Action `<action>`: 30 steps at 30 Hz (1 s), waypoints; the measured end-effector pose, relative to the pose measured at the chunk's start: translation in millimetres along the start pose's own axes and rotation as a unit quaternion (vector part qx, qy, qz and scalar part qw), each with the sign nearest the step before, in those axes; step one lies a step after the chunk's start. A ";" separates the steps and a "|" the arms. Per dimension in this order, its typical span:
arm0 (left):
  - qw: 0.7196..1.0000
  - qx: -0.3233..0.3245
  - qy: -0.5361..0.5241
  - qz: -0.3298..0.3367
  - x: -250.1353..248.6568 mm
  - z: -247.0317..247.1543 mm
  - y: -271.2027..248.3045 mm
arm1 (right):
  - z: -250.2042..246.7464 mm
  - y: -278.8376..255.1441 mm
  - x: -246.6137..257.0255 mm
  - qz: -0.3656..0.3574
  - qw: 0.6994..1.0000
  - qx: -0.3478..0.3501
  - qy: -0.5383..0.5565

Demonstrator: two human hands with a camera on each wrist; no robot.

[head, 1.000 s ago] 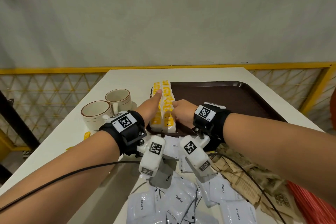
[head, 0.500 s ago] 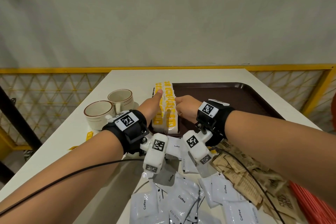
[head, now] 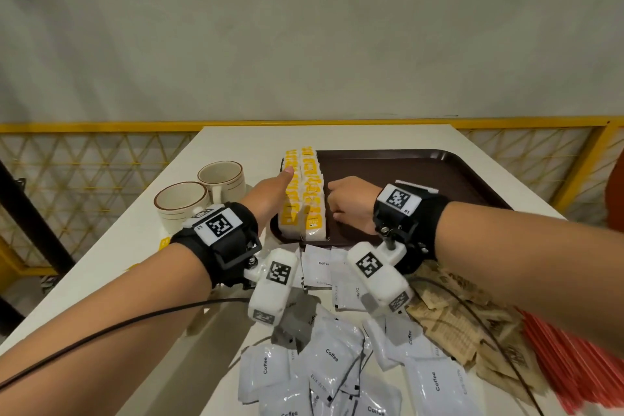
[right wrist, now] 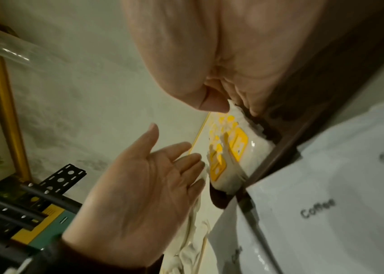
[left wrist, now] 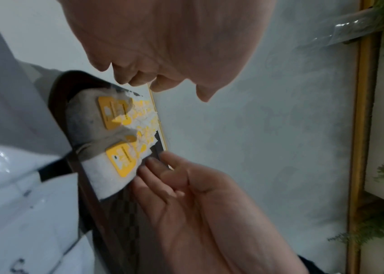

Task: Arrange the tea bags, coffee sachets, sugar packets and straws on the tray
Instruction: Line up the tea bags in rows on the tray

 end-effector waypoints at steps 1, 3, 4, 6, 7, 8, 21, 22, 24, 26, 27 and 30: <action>0.999 0.002 0.039 0.022 -1.3 -2.6 2.8 | -6.4 -8.6 -0.9 0.002 1.000 0.006 0.015; 0.993 0.019 0.090 0.072 -3.6 -10.4 1.6 | -15.4 -31.6 -2.5 -0.001 0.999 0.052 0.010; 0.988 0.039 0.118 0.088 -5.2 -12.7 -4.2 | -19.3 -44.0 -3.1 -0.006 0.996 0.079 -0.031; 0.971 0.097 0.186 0.116 -5.1 -10.1 -15.2 | -25.6 -63.6 -7.6 -0.032 0.977 0.113 -0.180; 0.959 0.135 0.215 0.122 -2.3 -5.4 -20.4 | -26.8 -70.3 -11.1 -0.043 0.962 0.119 -0.243; 0.947 0.168 0.245 0.122 -0.4 -0.1 -28.6 | -27.2 -75.9 -14.9 -0.049 0.949 0.123 -0.287; 0.862 0.158 0.473 0.093 18.9 -84.3 -60.1 | 3.9 -79.0 -26.6 -0.110 0.898 0.074 -0.419; 0.854 0.161 0.490 0.072 28.3 -95.4 -63.4 | 2.9 -80.1 -24.4 -0.117 0.900 0.067 -0.414; 0.842 0.161 0.512 0.048 43.2 -110.3 -68.0 | 0.2 -81.5 -19.0 -0.132 0.907 0.056 -0.397; 0.839 0.162 0.518 0.048 53.7 -112.7 -71.7 | -1.6 -83.1 -15.0 -0.131 0.923 0.059 -0.358; 0.838 0.162 0.518 0.050 58.3 -111.0 -72.5 | -0.8 -84.2 -14.7 -0.123 0.933 0.071 -0.331; 0.830 0.153 0.532 0.067 65.5 -104.3 -71.9 | 4.3 -88.4 -16.2 -0.099 0.952 0.108 -0.268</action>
Point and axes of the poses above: each hand's wrist, its own y-axis towards the middle knuckle, its own z-axis out of the palm, x = y × z, the point moved 8 cm from there along y, towards the middle knuckle, and after that the axes turned 4 degrees about -y, right-handed, at the moved point
